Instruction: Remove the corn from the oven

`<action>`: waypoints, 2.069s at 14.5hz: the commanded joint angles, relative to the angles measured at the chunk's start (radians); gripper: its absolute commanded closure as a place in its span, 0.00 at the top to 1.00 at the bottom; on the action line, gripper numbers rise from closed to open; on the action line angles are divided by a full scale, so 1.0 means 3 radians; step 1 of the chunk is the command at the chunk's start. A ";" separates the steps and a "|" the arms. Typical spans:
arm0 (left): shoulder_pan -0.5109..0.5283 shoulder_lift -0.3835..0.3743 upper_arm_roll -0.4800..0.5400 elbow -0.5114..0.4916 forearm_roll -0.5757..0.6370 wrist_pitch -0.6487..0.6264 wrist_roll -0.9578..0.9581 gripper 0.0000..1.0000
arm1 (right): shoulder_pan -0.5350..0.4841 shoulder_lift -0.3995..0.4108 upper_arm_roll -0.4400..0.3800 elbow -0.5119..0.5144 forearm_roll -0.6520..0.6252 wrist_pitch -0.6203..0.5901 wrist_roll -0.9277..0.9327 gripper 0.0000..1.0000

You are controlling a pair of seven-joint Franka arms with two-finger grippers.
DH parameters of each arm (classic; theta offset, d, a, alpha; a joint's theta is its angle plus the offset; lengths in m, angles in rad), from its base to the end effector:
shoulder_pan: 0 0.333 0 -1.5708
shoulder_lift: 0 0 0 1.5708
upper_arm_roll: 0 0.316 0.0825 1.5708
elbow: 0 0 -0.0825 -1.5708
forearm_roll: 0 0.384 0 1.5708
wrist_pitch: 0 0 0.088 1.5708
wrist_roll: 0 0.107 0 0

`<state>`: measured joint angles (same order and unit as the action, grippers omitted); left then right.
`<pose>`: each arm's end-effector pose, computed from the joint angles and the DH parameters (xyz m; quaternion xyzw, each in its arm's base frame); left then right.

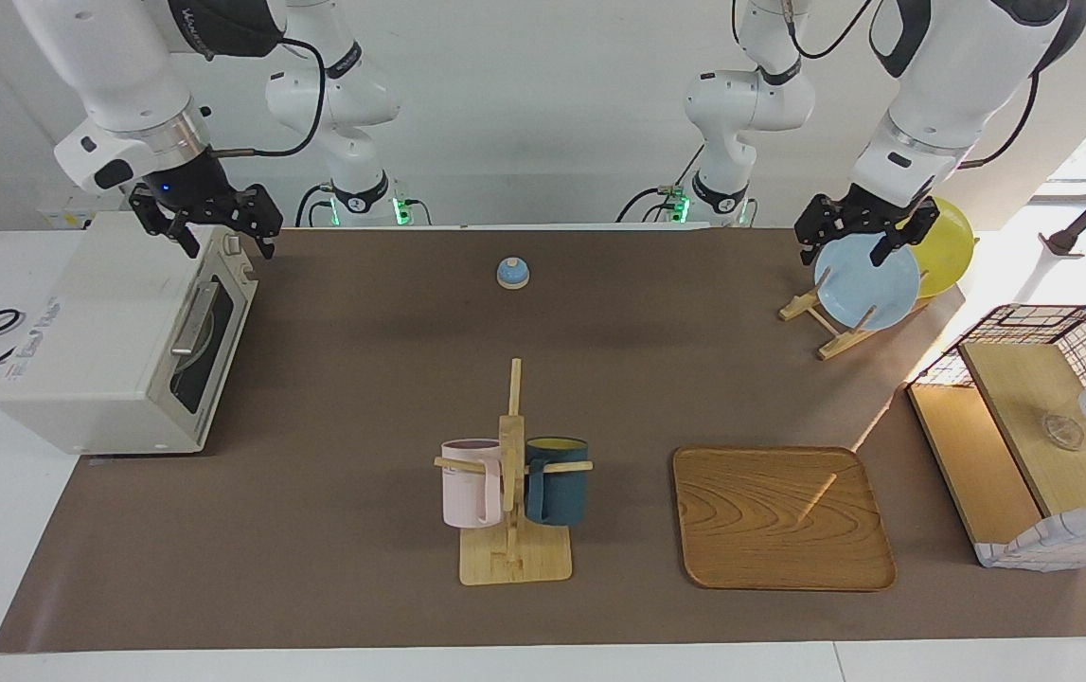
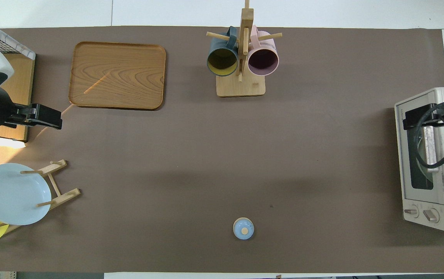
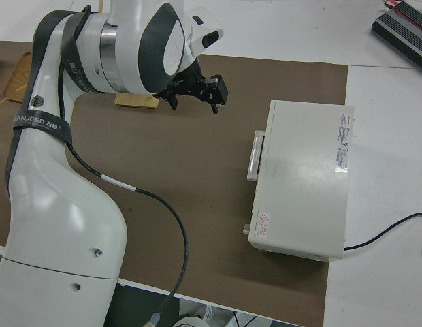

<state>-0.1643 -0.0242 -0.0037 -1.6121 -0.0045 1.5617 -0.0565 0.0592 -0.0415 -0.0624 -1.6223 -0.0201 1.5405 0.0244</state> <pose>0.5376 -0.0917 0.6176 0.9984 -0.0557 -0.0133 0.0007 0.5378 -0.0046 0.6203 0.9997 -0.0138 -0.0201 0.0090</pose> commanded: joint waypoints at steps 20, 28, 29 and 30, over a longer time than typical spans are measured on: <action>0.0026 -0.0047 -0.0018 -0.0041 0.0025 0.0015 0.0015 1.00 | -0.0171 -0.0352 0.0014 -0.1039 -0.0005 0.0683 0.0322 0.00; 0.0026 -0.0047 -0.0018 -0.0036 0.0025 0.0010 0.0009 1.00 | -0.0432 -0.0347 0.0014 -0.1408 -0.0474 0.0990 0.0379 0.00; 0.0026 -0.0047 -0.0018 -0.0036 0.0025 0.0020 0.0009 1.00 | -0.0438 -0.0347 0.0014 -0.1413 -0.0571 0.0996 0.0379 0.00; 0.0026 -0.0047 -0.0018 -0.0036 0.0025 0.0025 0.0004 1.00 | -0.0438 -0.0347 0.0014 -0.1413 -0.0608 0.1001 0.0374 0.00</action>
<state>-0.1643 -0.0243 -0.0037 -1.6121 -0.0045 1.5619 -0.0565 -0.0624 -0.1223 -0.0672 -2.0168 -0.1668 1.8172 0.1214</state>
